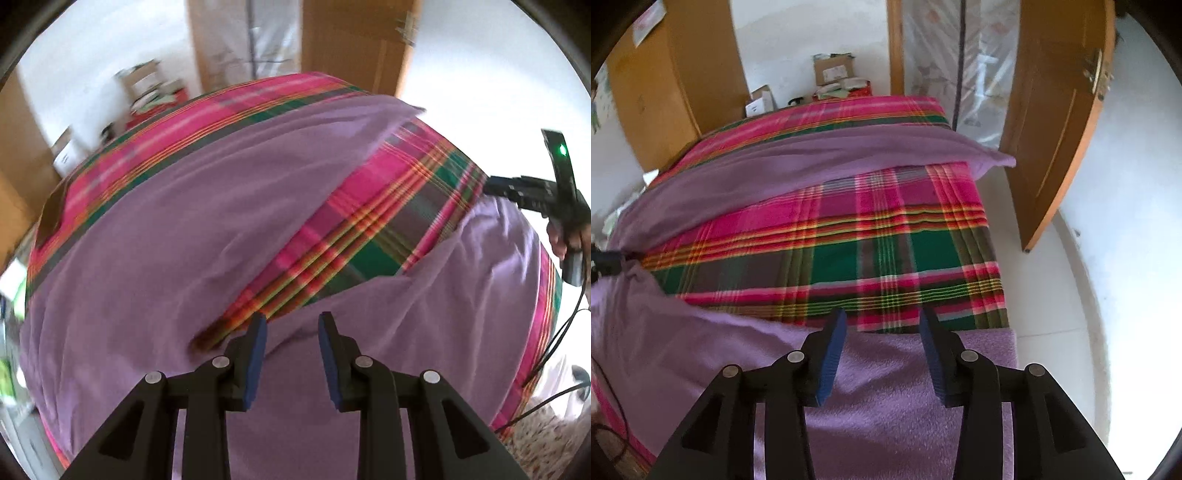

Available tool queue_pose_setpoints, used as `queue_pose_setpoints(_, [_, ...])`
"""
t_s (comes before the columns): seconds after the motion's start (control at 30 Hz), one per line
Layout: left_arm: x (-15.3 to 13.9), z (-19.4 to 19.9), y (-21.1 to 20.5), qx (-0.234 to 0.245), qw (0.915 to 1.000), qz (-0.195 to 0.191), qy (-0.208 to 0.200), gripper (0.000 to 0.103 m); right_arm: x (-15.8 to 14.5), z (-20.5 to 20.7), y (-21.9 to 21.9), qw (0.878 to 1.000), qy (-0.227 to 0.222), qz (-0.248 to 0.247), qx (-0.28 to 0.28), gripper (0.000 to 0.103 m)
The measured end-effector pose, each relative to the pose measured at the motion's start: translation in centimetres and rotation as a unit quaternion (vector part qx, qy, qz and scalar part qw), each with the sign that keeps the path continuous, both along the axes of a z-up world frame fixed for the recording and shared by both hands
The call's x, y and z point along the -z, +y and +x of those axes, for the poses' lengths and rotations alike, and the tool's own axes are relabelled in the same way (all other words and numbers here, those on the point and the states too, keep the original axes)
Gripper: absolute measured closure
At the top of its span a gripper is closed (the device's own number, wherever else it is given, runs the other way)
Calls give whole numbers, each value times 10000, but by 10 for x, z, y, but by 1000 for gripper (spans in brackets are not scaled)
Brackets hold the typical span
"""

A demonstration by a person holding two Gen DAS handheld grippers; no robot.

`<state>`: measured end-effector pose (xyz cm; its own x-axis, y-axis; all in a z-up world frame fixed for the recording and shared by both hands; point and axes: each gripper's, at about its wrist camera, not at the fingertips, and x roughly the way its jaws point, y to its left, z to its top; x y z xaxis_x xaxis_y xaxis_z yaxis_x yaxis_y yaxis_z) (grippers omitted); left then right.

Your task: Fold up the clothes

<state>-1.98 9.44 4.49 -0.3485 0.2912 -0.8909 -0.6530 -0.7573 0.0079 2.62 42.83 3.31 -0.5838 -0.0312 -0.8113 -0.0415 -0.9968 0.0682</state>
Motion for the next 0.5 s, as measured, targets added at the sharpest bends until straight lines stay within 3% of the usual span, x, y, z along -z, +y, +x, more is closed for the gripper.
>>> queue_pose_setpoints(0.23, [15, -13, 33, 898, 9958, -163, -86, 71, 4, -4, 7, 10000, -60, 28, 0, 60])
queue_pose_setpoints(0.33, [20, -13, 40, 1308, 9904, 43, -445, 69, 5, -5, 10, 10000, -86, 45, -3, 59])
queue_pose_setpoints(0.5, [32, -14, 45, 1364, 9891, -204, -521, 69, 7, -9, 21, 9997, -99, 110, 196, 59])
